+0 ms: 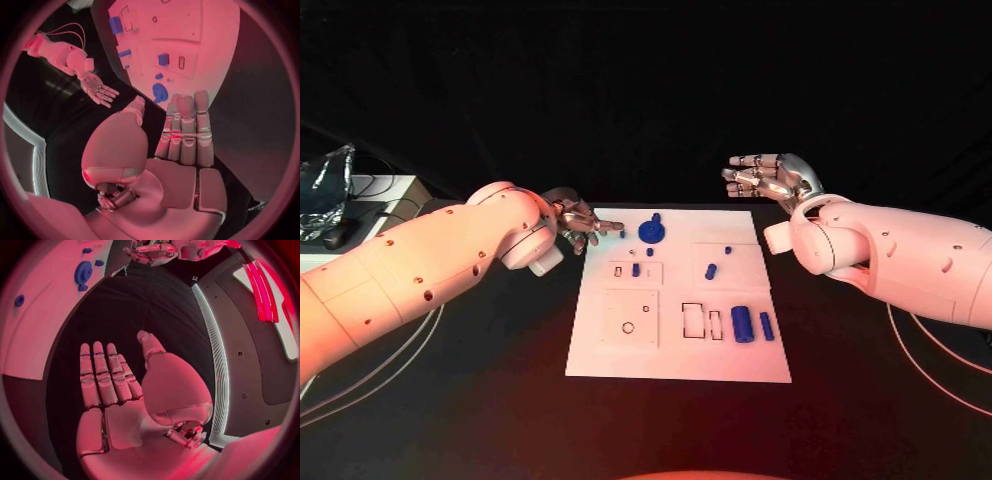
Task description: Assemble the parts on the task board
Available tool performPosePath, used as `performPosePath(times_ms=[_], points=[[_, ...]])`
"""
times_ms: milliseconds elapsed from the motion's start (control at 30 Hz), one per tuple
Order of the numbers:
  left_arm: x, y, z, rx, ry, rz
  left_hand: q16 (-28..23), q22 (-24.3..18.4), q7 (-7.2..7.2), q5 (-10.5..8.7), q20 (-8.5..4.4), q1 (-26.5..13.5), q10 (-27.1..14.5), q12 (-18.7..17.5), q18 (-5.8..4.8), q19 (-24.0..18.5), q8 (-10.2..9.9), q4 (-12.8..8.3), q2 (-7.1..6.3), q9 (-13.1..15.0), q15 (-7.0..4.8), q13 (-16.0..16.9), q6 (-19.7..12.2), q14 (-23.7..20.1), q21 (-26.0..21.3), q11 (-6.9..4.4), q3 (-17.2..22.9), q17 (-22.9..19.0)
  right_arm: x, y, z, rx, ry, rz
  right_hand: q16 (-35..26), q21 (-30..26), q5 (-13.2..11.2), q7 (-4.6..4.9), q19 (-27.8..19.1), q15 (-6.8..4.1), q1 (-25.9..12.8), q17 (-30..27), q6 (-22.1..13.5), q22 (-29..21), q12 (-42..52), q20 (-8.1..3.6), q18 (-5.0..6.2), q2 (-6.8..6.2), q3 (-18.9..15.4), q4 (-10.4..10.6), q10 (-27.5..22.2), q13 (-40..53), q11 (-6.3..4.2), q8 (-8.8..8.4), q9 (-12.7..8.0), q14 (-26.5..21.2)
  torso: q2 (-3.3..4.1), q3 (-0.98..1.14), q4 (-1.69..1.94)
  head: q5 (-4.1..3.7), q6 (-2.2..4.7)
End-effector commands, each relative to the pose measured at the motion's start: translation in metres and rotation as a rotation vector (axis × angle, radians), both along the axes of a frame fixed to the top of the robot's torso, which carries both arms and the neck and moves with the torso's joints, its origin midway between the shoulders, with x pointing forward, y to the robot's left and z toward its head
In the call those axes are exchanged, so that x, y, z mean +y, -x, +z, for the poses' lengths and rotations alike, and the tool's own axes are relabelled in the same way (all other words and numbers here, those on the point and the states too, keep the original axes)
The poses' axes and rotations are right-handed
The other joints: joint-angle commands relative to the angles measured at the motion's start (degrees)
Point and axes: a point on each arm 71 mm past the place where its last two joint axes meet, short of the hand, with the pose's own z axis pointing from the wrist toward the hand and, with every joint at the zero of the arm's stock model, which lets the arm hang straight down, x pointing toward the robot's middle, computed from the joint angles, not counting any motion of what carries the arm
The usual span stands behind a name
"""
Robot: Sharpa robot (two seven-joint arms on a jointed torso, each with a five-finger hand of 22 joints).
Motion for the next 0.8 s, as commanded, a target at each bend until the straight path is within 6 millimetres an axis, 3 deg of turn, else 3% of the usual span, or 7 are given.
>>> performPosePath(times_ms=[33, 133, 233, 333, 433, 800], points=[[-0.002, -0.009, 0.005, -0.033, 0.044, -0.027, 2.5, 2.1, -0.02, -0.05, 0.14, -0.2, -0.2, 1.0, 1.41, 0.0, 1.7, 0.9, -0.74, -2.4, -0.09, -1.8, -0.6, 0.4, 1.9, 0.07, -0.3, 0.8, 0.002, 0.000, 0.001, -0.009, 0.002, 0.017, -0.3, -0.2, 0.0, 1.88, -0.3, 0.01, 0.0, -0.1, 0.5, -0.1, -0.2, -0.07, 0.52, 0.02, 0.1, -0.4, 0.2, -0.1, 0.03, -0.26, 0.0, -0.1, 0.14, 0.02, -0.03, 0.29, 0.45], [-0.002, -0.020, 0.008, -0.052, 0.019, -0.019, 5.9, 7.1, -0.96, -0.11, -0.45, -0.3, -0.2, 5.3, 1.00, 3.5, 6.4, 1.0, -0.98, -1.5, -0.87, -0.3, -0.7, 2.4, 9.7, -0.77, -0.3, 2.2, 0.003, 0.000, 0.001, -0.010, 0.002, 0.017, -0.3, -0.2, 0.0, 1.88, -0.3, 0.01, 0.0, -0.1, 0.5, -0.1, -0.2, -0.07, 0.52, 0.02, 0.1, -0.4, 0.2, -0.1, 0.03, -0.26, 0.0, -0.1, 0.35, -0.02, -0.16, 0.43, 0.82], [-0.005, -0.028, 0.011, -0.060, -0.015, -0.024, 7.7, 9.4, -1.56, -0.07, -0.60, -1.7, -0.1, 7.5, 0.71, 5.3, 9.2, 1.8, -1.69, -0.6, -1.19, 0.3, -0.7, 3.8, 13.8, -1.19, -0.9, 3.8, 0.004, 0.000, 0.001, -0.011, 0.002, 0.018, -0.3, -0.2, 0.3, 1.87, -0.2, -0.02, -0.1, -0.1, 0.6, -0.1, -0.2, -0.10, 0.51, 0.12, 0.2, -0.5, 0.2, -0.1, 0.01, -0.26, 0.0, 0.0, 0.65, -0.10, -0.34, 0.52, 1.45], [-0.007, -0.036, 0.012, -0.065, -0.051, -0.024, 9.2, 11.2, -2.18, 0.01, -0.80, -2.6, -0.3, 10.0, 0.58, 6.5, 13.3, 2.0, -1.44, 2.9, -1.61, 1.4, -2.3, 5.0, 16.6, -1.69, -3.2, 5.8, 0.006, -0.001, 0.001, -0.012, 0.001, 0.021, -0.3, -0.2, 1.2, 1.91, -0.2, -0.02, -0.1, -0.1, 0.6, 0.0, -0.2, -0.11, 0.50, 0.15, 0.3, -0.5, 0.2, -0.1, 0.01, -0.26, 0.0, 0.0, 0.96, -0.11, -0.49, 0.79, 1.91], [-0.010, -0.042, 0.011, -0.067, -0.080, -0.023, 9.2, 11.5, -2.21, 0.01, -0.72, -3.4, -0.7, 11.1, 0.67, 6.4, 14.3, 2.1, -1.43, 4.2, -1.61, 1.8, -3.2, 5.1, 16.8, -1.70, -3.6, 6.1, 0.007, -0.001, 0.001, -0.013, 0.000, 0.023, -0.3, -0.2, 3.9, 1.95, -0.2, -0.02, 0.0, -0.1, 0.6, -0.1, -0.2, -0.11, 0.47, 0.12, 0.4, -0.7, 0.2, -0.1, 0.03, -0.26, 0.0, 0.0, 1.19, -0.15, -0.57, 1.01, 2.17], [-0.017, -0.051, 0.005, -0.057, -0.126, -0.025, 9.4, 11.8, -2.30, 0.01, -0.62, -4.1, -1.1, 12.1, 0.70, 6.3, 14.9, 2.2, -1.20, 5.1, -1.59, 2.3, -3.4, 5.0, 16.8, -1.73, -3.8, 6.5, 0.010, -0.001, 0.004, -0.019, -0.003, 0.027, -0.3, -0.2, 4.2, 2.03, -0.3, -0.01, -0.3, -0.1, 0.5, -0.1, -0.2, -0.10, 0.46, 0.14, 0.4, -0.9, 0.2, -0.1, 0.05, -0.26, 0.0, 0.0, 2.08, -0.40, -0.79, 1.09, 2.92]])
